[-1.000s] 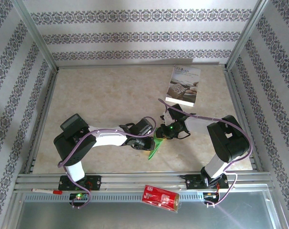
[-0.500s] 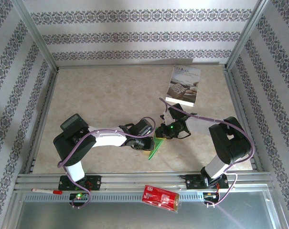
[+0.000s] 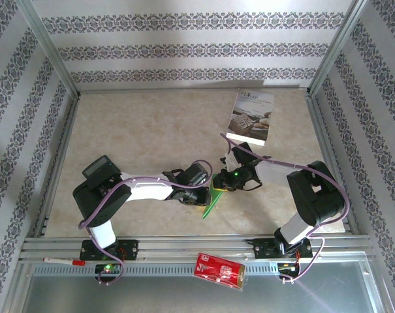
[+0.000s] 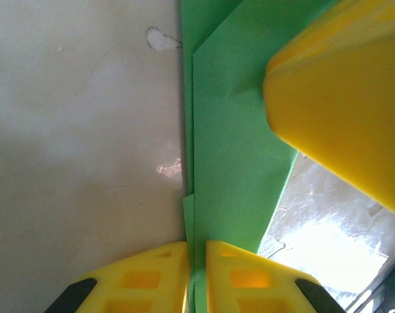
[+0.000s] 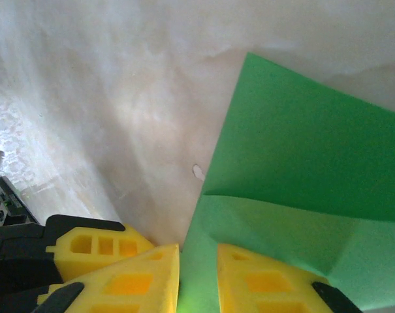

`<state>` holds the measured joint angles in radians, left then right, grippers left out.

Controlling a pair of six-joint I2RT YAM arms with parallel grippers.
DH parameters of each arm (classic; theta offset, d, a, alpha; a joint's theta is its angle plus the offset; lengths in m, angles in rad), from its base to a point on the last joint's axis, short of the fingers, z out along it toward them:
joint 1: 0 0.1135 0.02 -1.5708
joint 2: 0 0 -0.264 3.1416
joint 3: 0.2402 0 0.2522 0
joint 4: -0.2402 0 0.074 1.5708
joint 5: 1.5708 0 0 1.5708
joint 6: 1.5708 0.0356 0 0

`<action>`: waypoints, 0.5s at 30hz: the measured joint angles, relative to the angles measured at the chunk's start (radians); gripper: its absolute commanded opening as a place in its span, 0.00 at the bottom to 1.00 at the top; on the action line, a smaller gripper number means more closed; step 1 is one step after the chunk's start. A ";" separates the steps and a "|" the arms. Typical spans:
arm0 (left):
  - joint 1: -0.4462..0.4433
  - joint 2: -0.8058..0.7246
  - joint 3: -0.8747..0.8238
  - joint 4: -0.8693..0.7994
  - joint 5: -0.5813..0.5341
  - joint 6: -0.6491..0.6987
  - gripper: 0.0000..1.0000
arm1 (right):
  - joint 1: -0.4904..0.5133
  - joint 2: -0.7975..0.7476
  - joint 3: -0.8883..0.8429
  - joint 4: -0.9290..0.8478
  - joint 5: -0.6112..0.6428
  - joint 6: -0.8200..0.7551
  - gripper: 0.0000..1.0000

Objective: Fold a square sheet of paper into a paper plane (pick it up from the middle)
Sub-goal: Fold the wing for the fifth time at the center of the table.

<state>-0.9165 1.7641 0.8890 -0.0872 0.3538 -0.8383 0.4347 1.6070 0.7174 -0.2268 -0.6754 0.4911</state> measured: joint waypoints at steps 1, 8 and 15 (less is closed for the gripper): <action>0.000 0.000 0.000 0.000 0.000 0.000 0.16 | 0.000 0.000 -0.002 0.002 0.000 0.003 0.22; 0.000 -0.001 -0.005 0.006 0.000 0.000 0.16 | 0.009 0.037 -0.005 0.038 0.001 0.011 0.22; 0.000 -0.002 -0.008 0.013 0.000 0.000 0.16 | 0.009 0.060 -0.001 0.052 -0.006 0.011 0.21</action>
<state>-0.9165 1.7622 0.8810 -0.0746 0.3538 -0.8387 0.4435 1.6672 0.7166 -0.1745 -0.6811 0.5018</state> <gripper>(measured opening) 0.157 0.215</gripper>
